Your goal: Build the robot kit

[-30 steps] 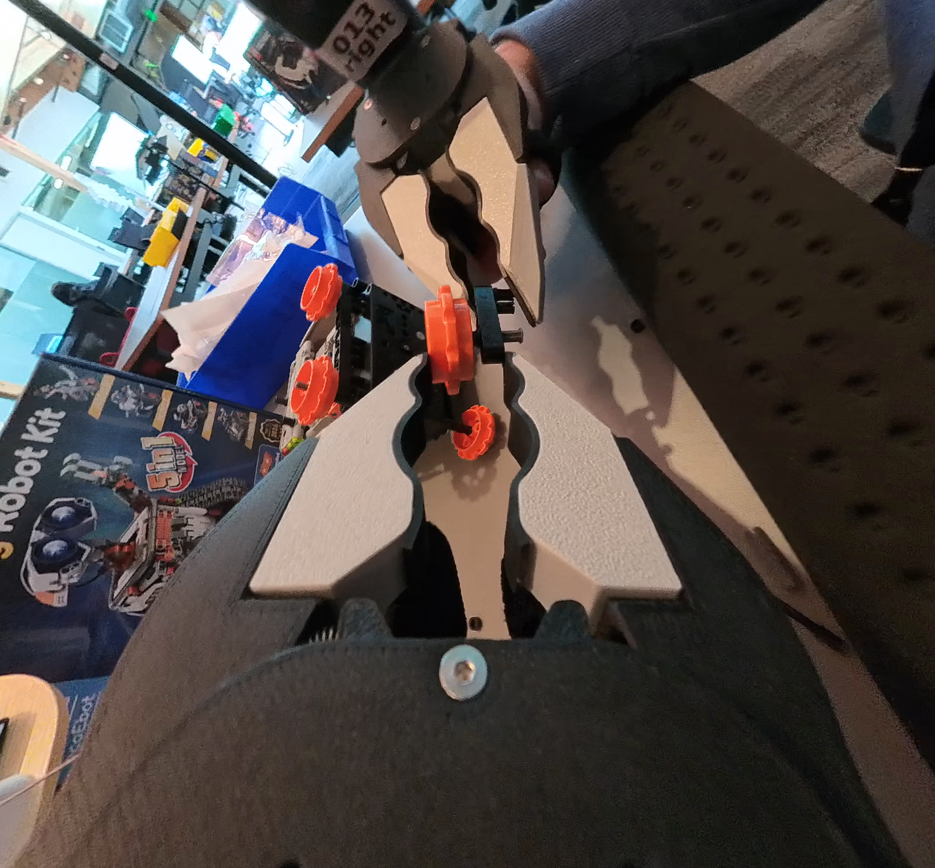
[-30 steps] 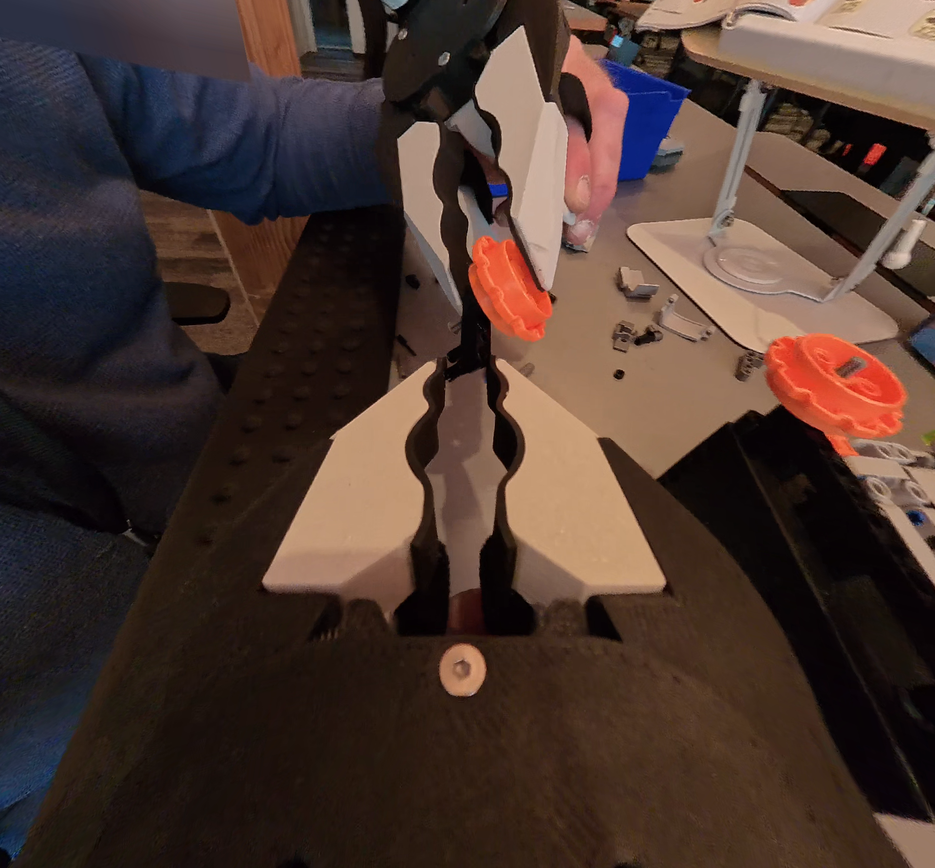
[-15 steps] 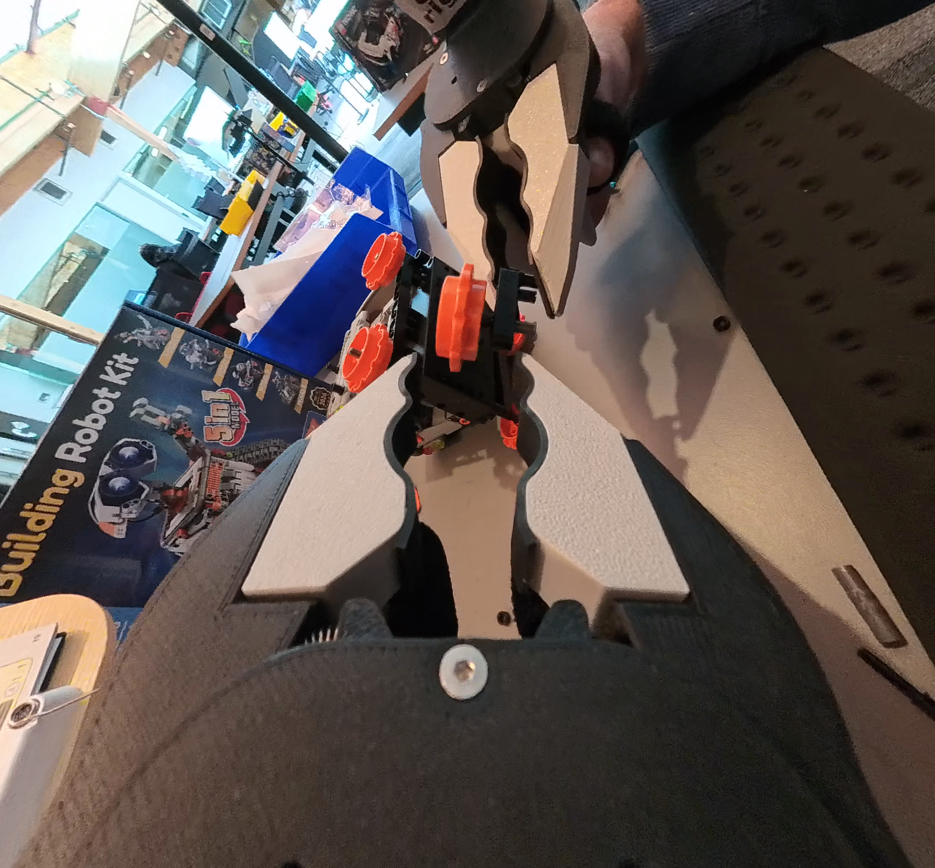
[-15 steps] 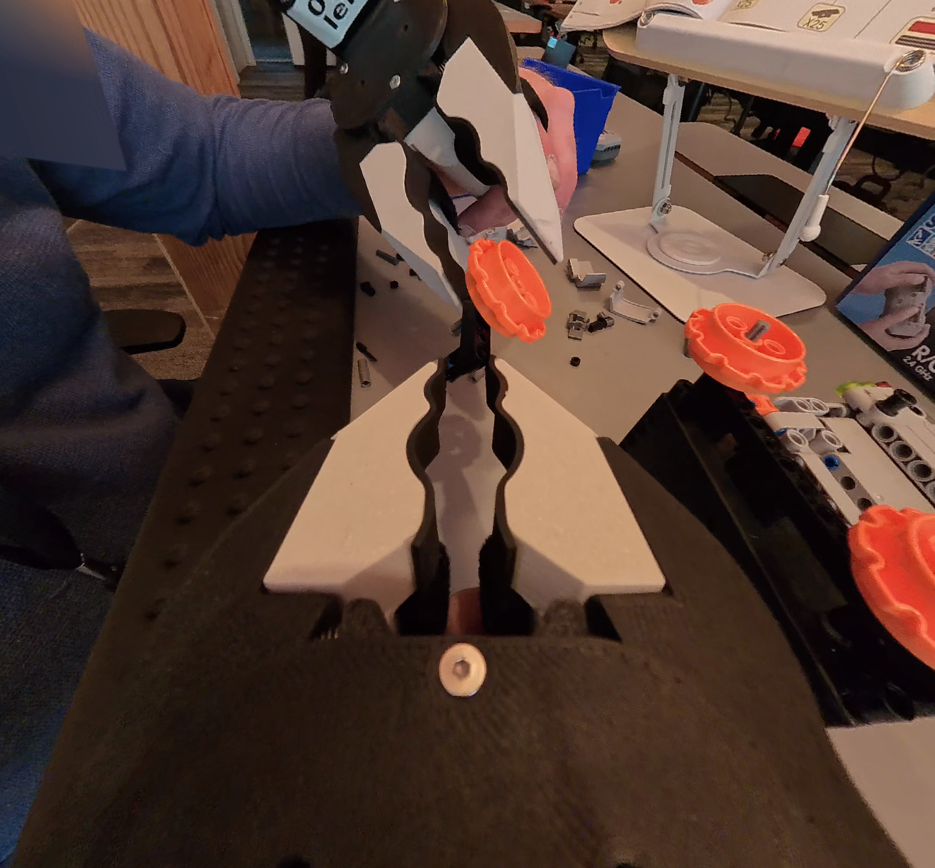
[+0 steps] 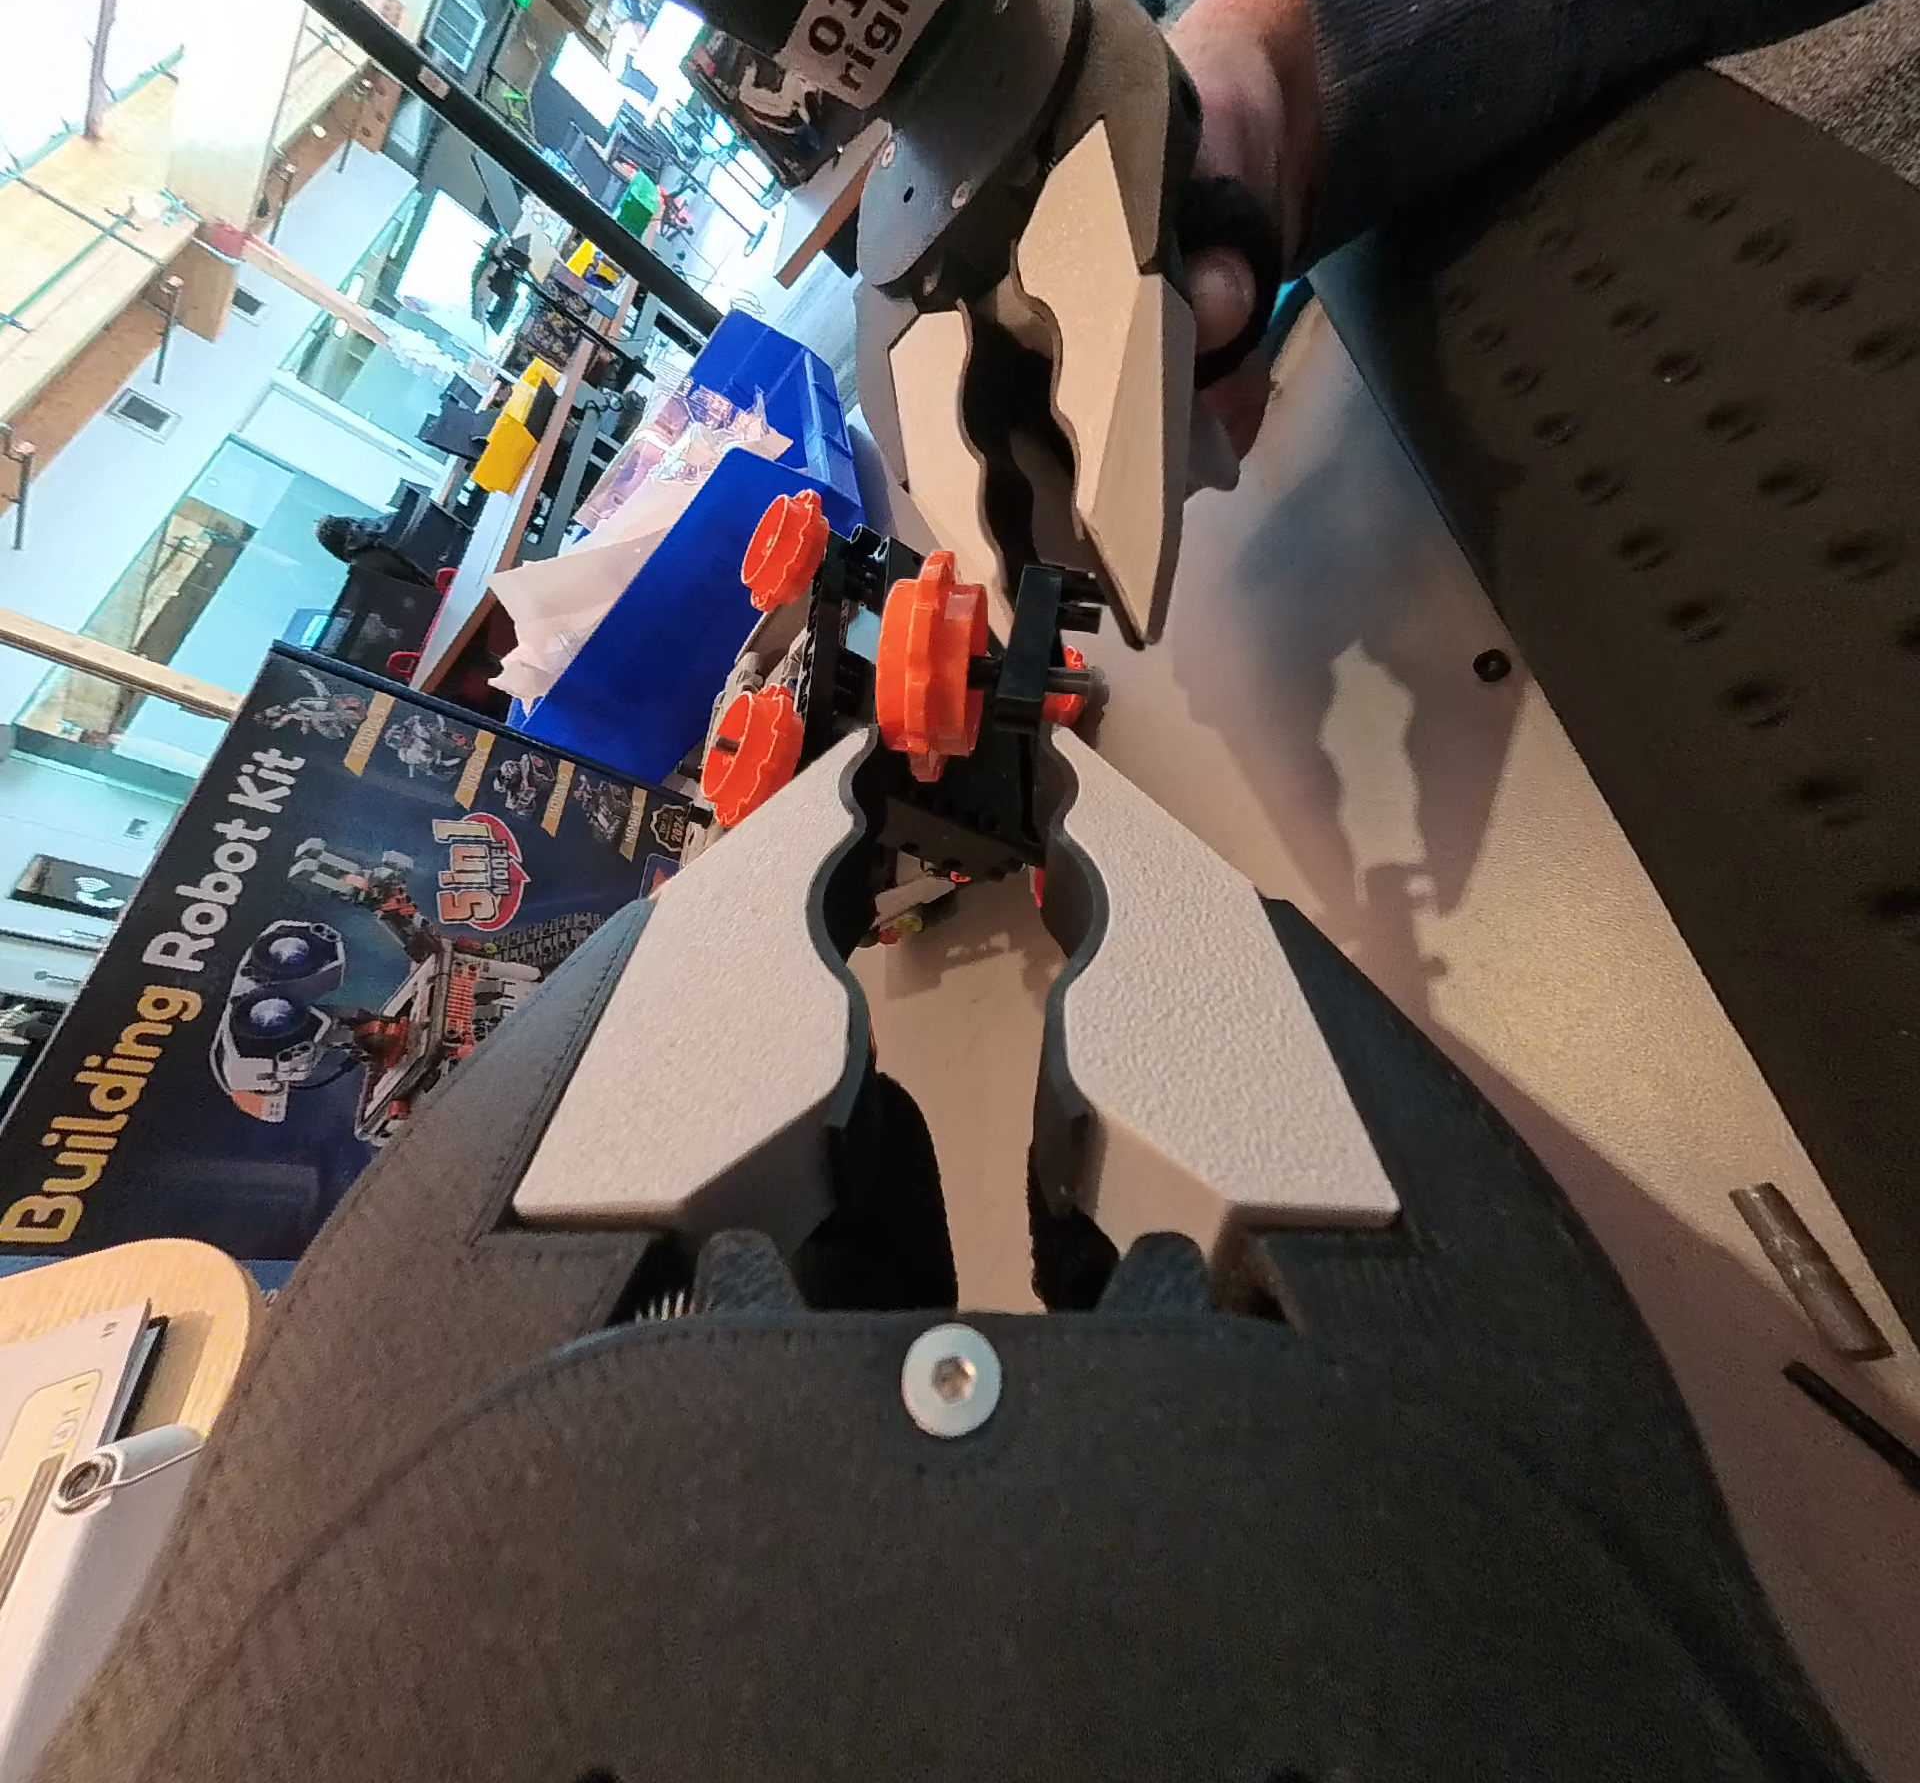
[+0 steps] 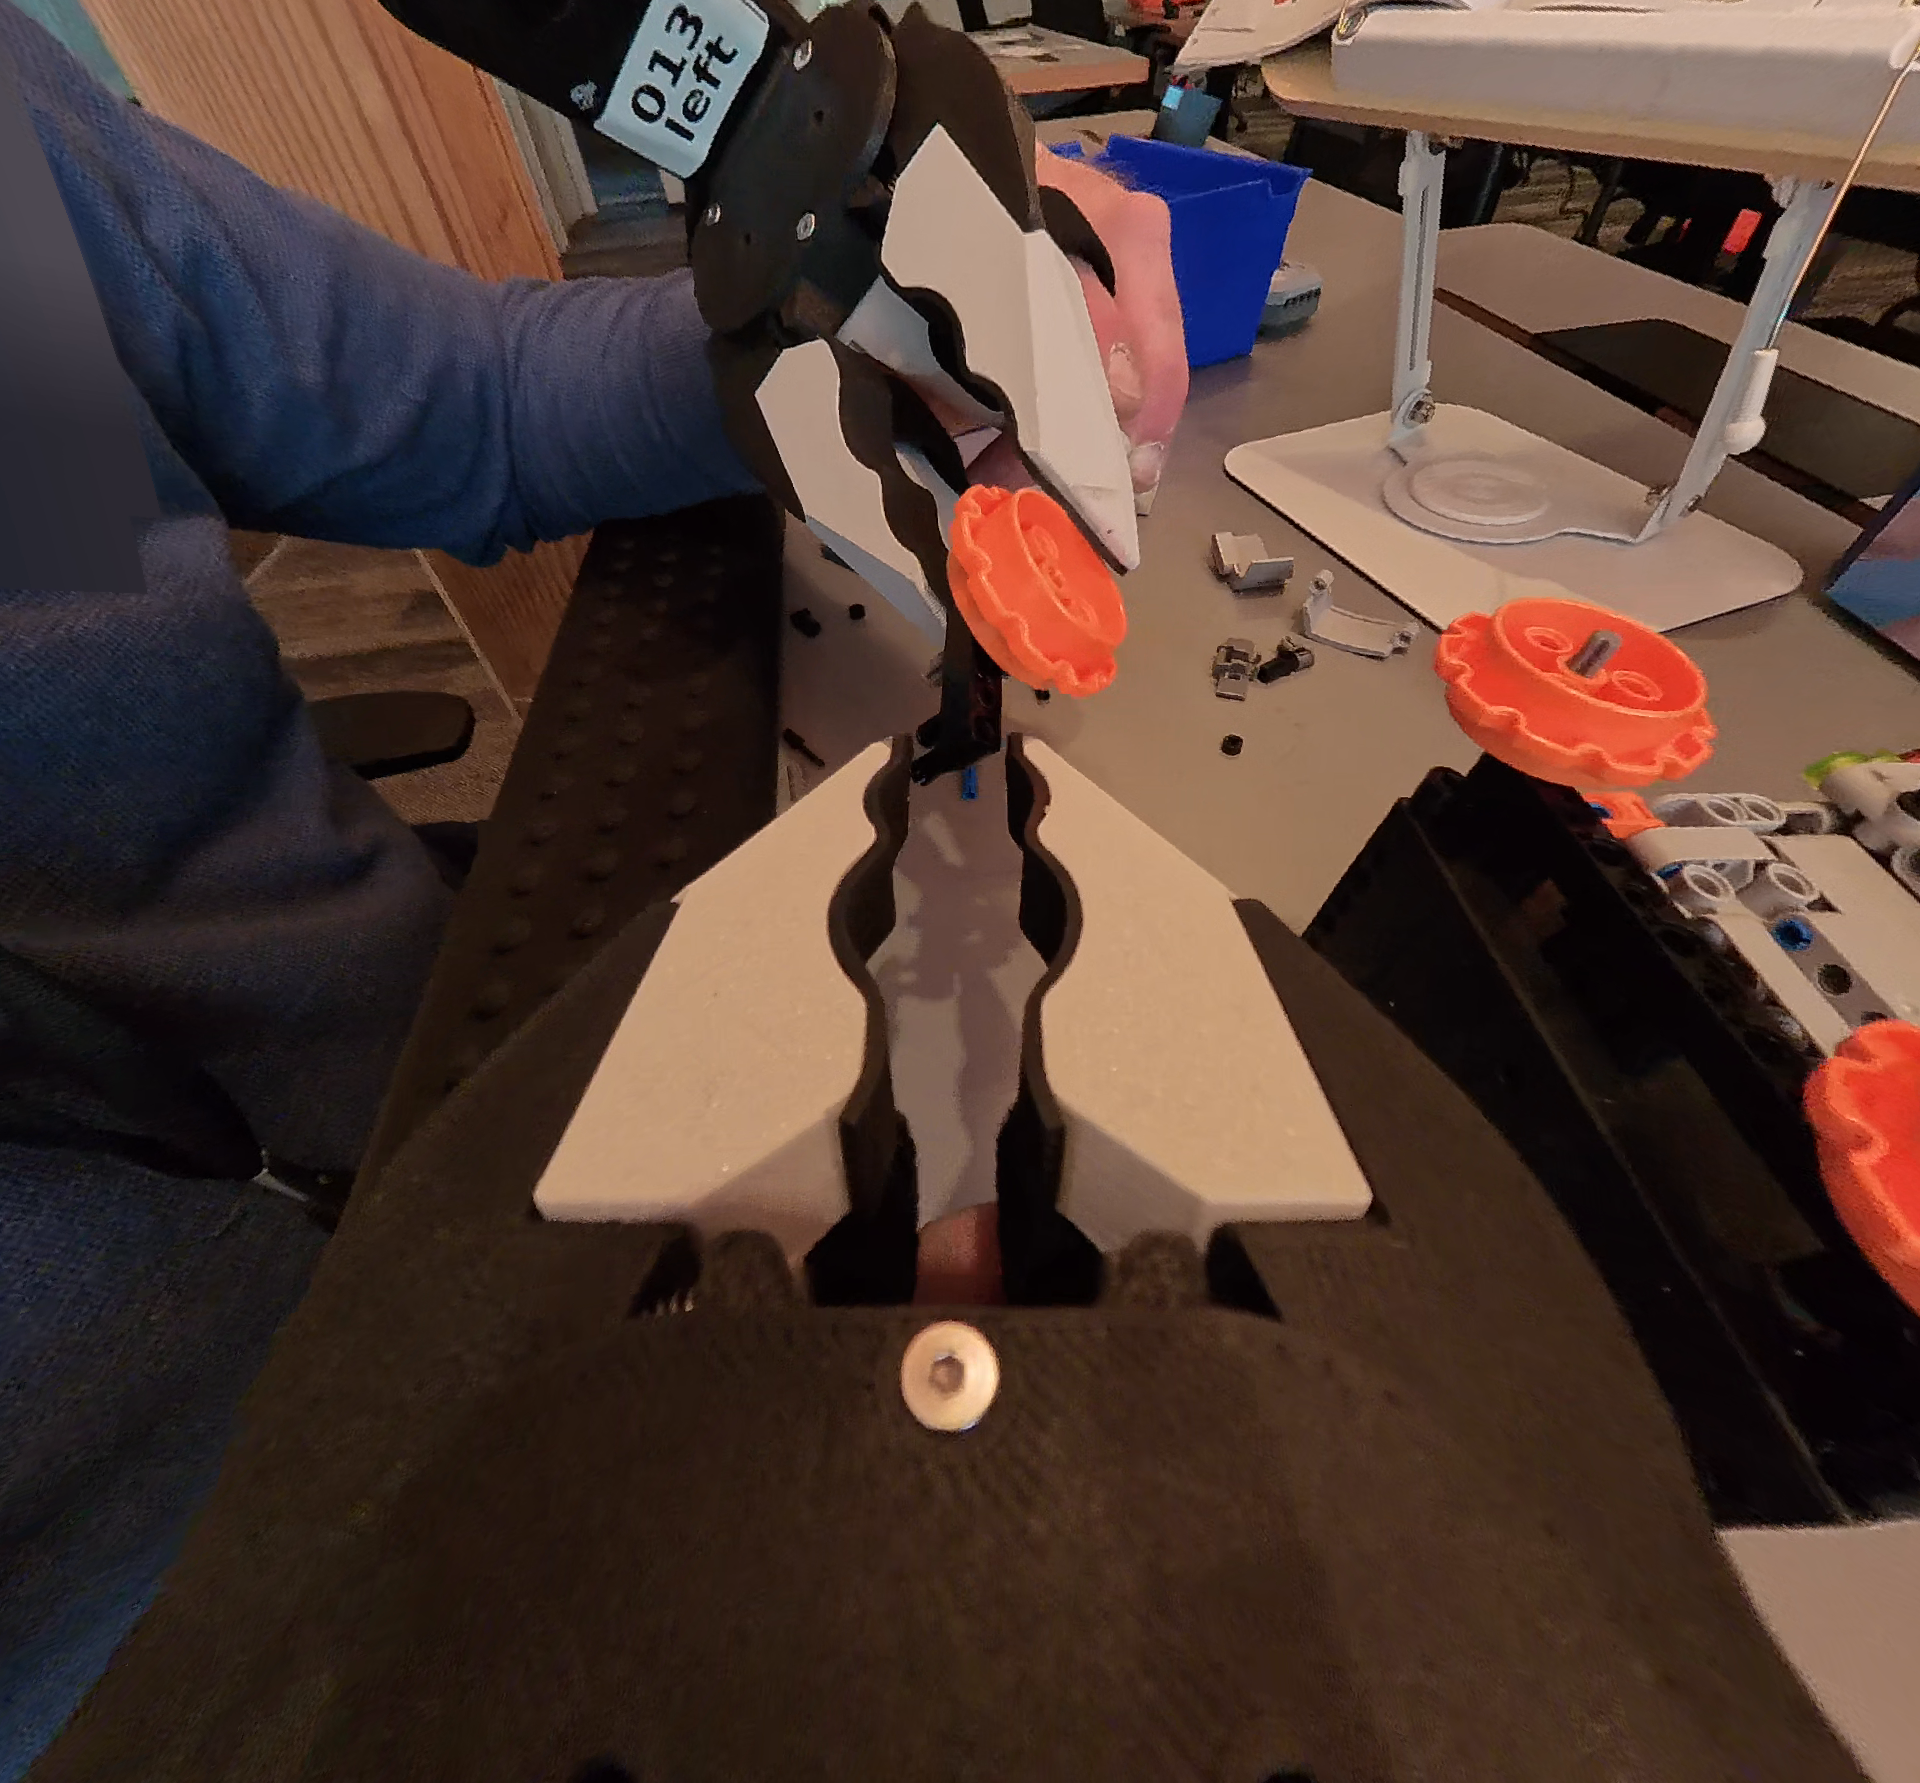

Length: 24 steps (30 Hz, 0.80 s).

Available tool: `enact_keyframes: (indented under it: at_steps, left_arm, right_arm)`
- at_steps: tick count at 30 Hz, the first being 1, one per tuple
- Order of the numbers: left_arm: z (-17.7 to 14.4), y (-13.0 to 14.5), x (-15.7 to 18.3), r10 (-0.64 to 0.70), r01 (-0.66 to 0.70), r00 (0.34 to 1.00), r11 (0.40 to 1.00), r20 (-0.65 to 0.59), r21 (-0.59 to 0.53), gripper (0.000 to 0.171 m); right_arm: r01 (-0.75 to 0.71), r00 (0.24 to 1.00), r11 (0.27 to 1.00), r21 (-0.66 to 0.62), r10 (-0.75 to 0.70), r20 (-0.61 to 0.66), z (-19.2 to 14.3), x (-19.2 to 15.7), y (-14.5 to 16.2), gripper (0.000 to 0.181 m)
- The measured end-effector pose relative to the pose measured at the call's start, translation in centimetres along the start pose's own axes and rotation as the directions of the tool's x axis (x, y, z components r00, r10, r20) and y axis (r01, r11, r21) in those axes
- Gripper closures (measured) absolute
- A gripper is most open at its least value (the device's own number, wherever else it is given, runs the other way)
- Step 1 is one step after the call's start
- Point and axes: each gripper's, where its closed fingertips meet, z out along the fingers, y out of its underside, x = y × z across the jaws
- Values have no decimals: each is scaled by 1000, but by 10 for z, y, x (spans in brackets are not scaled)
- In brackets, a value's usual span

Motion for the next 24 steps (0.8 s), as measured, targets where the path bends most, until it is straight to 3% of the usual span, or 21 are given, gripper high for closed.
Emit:
enact_keyframes:
  at_steps: [5, 17, 20, 24]
  left_arm:
    - [-2, -2, 1, 5, -5, 1000, 1000, -9, 8, 144]
    - [-2, -1, -2, 46, -46, 999, 999, 23, -9, 141]
    - [-2, -2, -6, 59, -58, 997, 998, 53, -19, 121]
    - [-2, -7, -8, 144, -141, 984, 989, 105, -37, 107]
  right_arm:
    - [-48, 997, 998, 46, 46, 62, -5, -6, -8, 162]
    - [-128, 988, 989, 79, 121, 93, -5, -3, -13, 175]
    - [-126, 989, 988, 87, 118, 87, -6, -3, -14, 175]
    - [-156, 984, 984, 91, 147, 95, -6, -1, -14, 175]
